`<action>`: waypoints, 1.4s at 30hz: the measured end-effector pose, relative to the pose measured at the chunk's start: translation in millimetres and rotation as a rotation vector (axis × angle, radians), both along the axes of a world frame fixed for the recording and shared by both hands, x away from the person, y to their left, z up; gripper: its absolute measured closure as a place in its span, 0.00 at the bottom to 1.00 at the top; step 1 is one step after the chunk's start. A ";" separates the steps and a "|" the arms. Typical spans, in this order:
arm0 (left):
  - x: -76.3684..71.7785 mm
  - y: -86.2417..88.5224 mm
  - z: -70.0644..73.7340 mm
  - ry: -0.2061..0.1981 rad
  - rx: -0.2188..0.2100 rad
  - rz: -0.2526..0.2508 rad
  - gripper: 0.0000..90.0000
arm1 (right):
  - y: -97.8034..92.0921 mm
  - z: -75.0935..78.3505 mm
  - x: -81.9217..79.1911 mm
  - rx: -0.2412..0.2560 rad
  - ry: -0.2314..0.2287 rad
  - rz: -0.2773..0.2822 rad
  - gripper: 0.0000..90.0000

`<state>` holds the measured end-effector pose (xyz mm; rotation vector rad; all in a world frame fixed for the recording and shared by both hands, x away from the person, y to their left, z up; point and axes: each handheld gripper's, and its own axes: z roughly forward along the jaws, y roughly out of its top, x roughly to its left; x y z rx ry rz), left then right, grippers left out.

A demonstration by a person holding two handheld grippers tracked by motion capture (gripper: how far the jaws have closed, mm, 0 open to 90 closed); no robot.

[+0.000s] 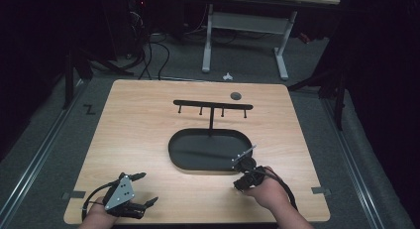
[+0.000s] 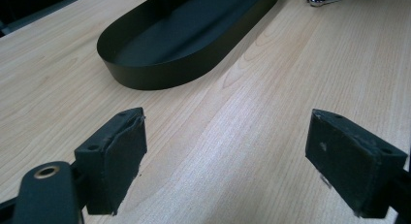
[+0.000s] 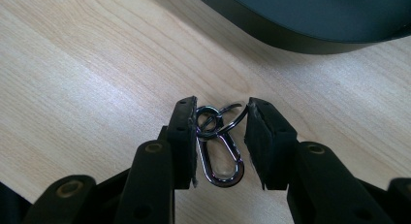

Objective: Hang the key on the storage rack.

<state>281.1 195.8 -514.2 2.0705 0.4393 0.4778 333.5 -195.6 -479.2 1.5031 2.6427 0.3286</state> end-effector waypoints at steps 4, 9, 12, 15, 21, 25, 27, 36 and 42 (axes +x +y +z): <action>0.0 0.2 0.0 -0.001 0.000 0.001 0.17 | -0.3 -2.8 -0.4 -0.006 0.004 -0.007 0.80; 0.1 0.0 -0.1 0.001 0.001 0.000 0.17 | -2.1 -1.8 -1.3 -0.003 -0.005 0.003 0.90; 0.1 -0.2 -0.2 0.001 0.001 -0.001 0.17 | -2.6 1.5 -2.1 0.006 -0.012 -0.005 0.97; 0.0 -0.2 0.0 0.000 0.001 -0.002 0.17 | -2.3 1.7 -3.1 0.001 -0.019 -0.001 0.98; 0.4 -0.3 -0.1 0.001 -0.001 -0.001 0.17 | -1.6 0.9 -2.8 0.003 -0.027 0.003 0.98; -0.3 0.0 0.4 -0.002 -0.002 -0.002 0.17 | 0.4 0.9 -1.9 -0.005 -0.031 0.011 0.98; -0.2 0.2 0.4 -0.003 -0.004 0.000 0.17 | 1.9 1.8 -1.9 -0.013 -0.023 0.016 0.98; -0.6 1.5 0.2 0.000 -0.008 0.009 0.17 | -6.8 21.2 0.0 0.005 -0.029 -0.036 0.98; -1.7 2.2 0.0 -0.001 -0.010 0.016 0.17 | -16.2 36.0 -1.6 0.011 -0.032 -0.066 0.98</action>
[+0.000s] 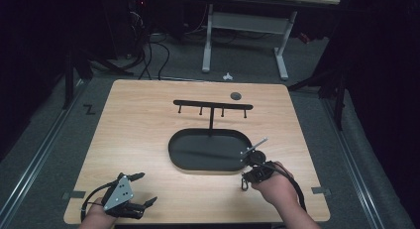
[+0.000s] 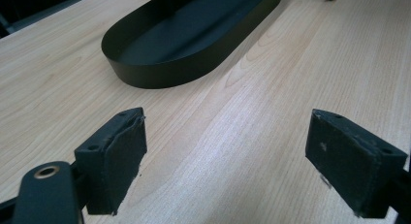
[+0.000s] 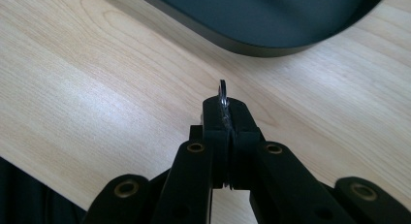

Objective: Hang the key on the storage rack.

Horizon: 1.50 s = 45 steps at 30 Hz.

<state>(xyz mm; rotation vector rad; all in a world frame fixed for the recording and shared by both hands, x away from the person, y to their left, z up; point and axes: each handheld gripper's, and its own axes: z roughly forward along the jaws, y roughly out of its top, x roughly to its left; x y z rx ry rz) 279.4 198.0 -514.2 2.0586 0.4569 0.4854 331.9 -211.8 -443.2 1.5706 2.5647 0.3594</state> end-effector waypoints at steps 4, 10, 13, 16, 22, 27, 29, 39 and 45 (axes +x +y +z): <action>-0.3 1.9 -0.4 0.003 -0.006 0.012 0.17 | -7.5 10.1 -0.5 -0.005 -0.012 -0.002 0.98; -0.4 5.3 0.7 -0.001 -0.018 0.028 0.17 | -13.8 23.8 0.7 -0.016 -0.030 -0.007 0.98; 0.3 5.0 1.0 -0.001 -0.021 0.030 0.17 | -14.1 28.1 2.3 -0.014 -0.045 -0.005 0.98; 1.3 2.8 0.9 -0.003 -0.017 0.021 0.17 | -14.3 31.7 3.8 -0.017 -0.057 -0.008 0.98; 1.0 0.2 0.5 -0.005 -0.013 0.005 0.17 | -16.1 35.9 7.7 -0.003 -0.072 -0.022 0.98; 0.3 -0.2 -0.5 0.000 -0.007 0.001 0.17 | -19.5 35.6 11.8 -0.004 -0.067 -0.033 0.98; 0.0 0.5 0.0 -0.002 -0.007 0.003 0.17 | -20.8 36.1 13.0 -0.004 -0.070 -0.036 0.98; 1.6 -0.6 1.2 -0.008 -0.008 -0.005 0.17 | -24.3 59.0 23.5 -0.029 -0.089 -0.039 0.99; 3.4 -3.6 1.0 -0.004 -0.008 -0.010 0.17 | -20.5 73.5 32.5 -0.016 -0.102 -0.053 0.98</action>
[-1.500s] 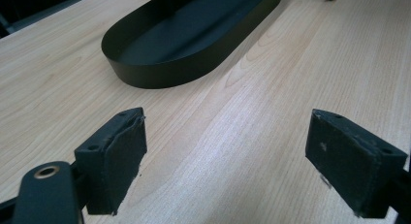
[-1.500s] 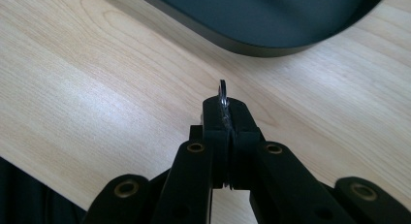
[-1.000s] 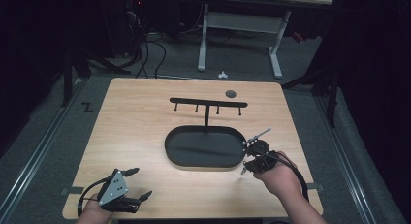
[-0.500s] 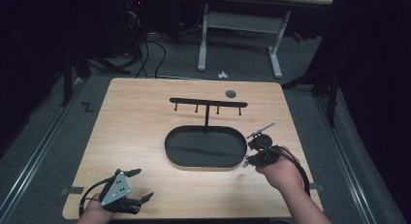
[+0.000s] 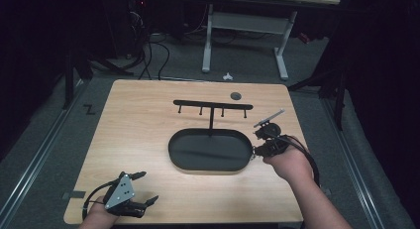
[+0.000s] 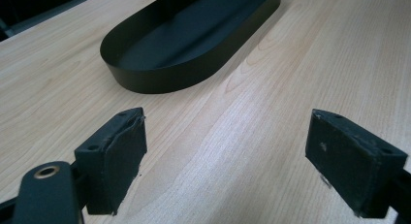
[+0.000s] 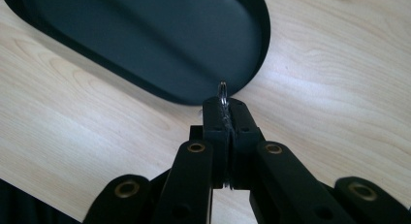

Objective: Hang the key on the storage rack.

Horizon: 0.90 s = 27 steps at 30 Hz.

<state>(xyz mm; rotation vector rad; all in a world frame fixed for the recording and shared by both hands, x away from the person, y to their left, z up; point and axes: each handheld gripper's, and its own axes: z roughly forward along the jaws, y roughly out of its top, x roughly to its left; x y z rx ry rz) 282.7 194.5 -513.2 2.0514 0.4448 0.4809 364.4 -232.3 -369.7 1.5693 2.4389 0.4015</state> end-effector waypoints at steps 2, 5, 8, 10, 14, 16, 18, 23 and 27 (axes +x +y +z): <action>-0.3 0.5 0.5 -0.003 0.003 -0.003 0.17 | 1.6 4.2 2.8 0.017 -0.005 -0.003 0.98; -0.5 0.8 0.8 -0.001 0.000 -0.001 0.17 | 4.0 12.0 7.9 0.026 0.000 -0.007 0.98; -0.2 0.6 0.7 -0.004 0.004 -0.003 0.17 | 5.1 18.2 12.7 0.015 -0.003 -0.007 0.98; 0.1 0.5 0.6 -0.004 0.007 -0.004 0.17 | 5.4 21.8 15.7 0.012 -0.008 -0.004 0.98; -0.7 1.5 0.5 0.001 0.005 -0.003 0.17 | 7.8 28.8 21.6 0.017 -0.005 -0.015 0.98; -1.2 2.2 0.7 -0.001 0.003 -0.002 0.17 | 9.0 31.9 25.0 0.008 -0.012 -0.003 0.98; -1.4 2.8 1.0 -0.002 0.001 0.002 0.17 | 11.1 35.5 27.4 0.008 -0.008 -0.011 0.98; -1.1 2.8 0.8 -0.003 0.005 0.000 0.17 | 16.6 45.8 34.1 0.007 -0.023 -0.007 0.98; -1.9 3.8 0.8 -0.003 0.003 0.004 0.17 | 21.7 53.5 39.8 0.010 -0.030 -0.001 0.98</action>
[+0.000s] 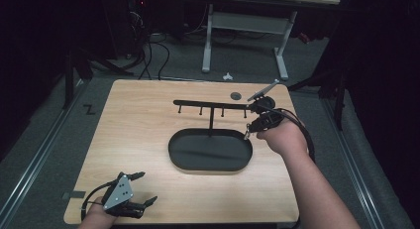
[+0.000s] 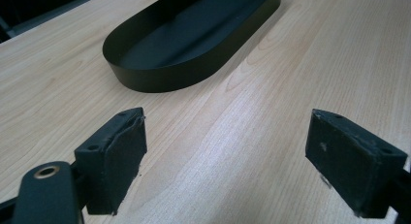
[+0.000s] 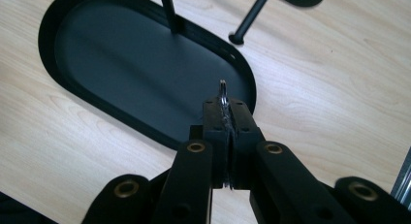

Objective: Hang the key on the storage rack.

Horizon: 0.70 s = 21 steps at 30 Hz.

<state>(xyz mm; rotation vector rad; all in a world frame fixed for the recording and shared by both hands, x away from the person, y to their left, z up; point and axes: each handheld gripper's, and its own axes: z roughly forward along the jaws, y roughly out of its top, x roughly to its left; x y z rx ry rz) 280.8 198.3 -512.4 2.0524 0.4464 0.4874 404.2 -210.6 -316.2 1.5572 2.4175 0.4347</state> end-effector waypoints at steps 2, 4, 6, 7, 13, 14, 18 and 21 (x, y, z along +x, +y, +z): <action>-0.2 0.9 0.3 0.002 0.000 0.000 0.17 | 2.3 2.8 3.3 0.006 -0.009 0.001 0.98; 0.0 1.5 0.6 -0.001 0.000 0.002 0.17 | 3.9 5.4 5.6 0.002 -0.010 0.000 0.98; 0.0 1.3 0.4 0.000 -0.001 0.001 0.17 | 5.7 8.5 8.1 0.006 -0.014 -0.001 0.98; 0.0 1.2 0.2 0.001 0.001 -0.001 0.17 | 7.0 10.3 8.8 0.011 -0.015 -0.005 0.98; -0.6 1.0 0.2 0.002 0.002 -0.001 0.17 | 11.0 15.8 14.6 0.011 -0.026 0.004 0.98; -0.5 1.1 0.2 0.002 0.001 -0.001 0.17 | 11.8 16.1 15.0 0.013 -0.023 -0.001 0.98; -0.5 1.0 0.1 0.001 0.003 -0.001 0.17 | 12.1 14.3 18.2 0.011 -0.023 -0.001 0.98; -0.8 0.7 -0.2 -0.001 0.006 -0.002 0.17 | 10.2 13.9 19.9 0.015 -0.019 -0.012 0.98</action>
